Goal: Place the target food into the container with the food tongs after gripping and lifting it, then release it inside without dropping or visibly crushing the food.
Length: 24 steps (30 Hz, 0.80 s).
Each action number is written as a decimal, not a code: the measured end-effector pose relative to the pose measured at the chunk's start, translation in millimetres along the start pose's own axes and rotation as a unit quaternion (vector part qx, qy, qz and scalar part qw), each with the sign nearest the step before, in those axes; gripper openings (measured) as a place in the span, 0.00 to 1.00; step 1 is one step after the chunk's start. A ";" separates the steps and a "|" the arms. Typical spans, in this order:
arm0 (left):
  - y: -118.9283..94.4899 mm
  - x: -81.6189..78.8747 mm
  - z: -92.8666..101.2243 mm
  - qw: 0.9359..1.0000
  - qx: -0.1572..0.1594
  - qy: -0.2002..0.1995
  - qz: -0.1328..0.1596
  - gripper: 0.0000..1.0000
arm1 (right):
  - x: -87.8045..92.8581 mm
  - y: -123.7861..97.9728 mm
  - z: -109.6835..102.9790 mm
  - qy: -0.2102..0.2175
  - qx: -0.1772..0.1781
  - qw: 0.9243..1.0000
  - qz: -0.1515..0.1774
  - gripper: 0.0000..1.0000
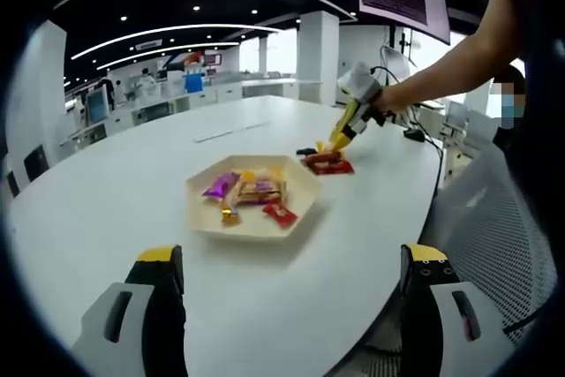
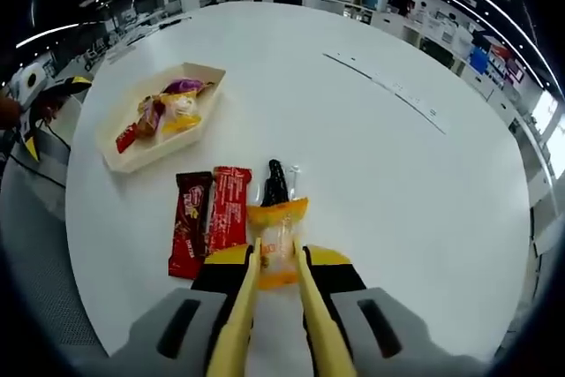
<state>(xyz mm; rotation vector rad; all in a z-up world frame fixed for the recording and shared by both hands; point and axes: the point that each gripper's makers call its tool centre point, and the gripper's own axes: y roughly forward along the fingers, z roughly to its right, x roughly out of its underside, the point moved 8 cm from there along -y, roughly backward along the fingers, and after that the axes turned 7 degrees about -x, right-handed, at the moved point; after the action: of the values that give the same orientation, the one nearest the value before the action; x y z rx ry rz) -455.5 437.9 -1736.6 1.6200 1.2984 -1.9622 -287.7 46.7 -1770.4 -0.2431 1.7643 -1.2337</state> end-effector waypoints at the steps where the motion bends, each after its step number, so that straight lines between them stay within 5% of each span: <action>1: -0.3 -0.4 0.3 1.000 0.000 0.002 0.001 0.99 | -0.1 -0.9 0.7 -0.001 0.005 1.000 0.002 0.20; 24: -1.4 -0.9 1.2 1.000 0.001 0.011 0.004 0.99 | -12.5 -32.7 12.5 0.037 0.022 0.999 0.015 0.20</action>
<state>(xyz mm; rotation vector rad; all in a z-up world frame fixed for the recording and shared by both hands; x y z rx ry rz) -457.0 437.5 -1735.2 1.6501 1.2971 -1.9476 -282.0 31.0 -1737.2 -0.1476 1.7952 -1.2723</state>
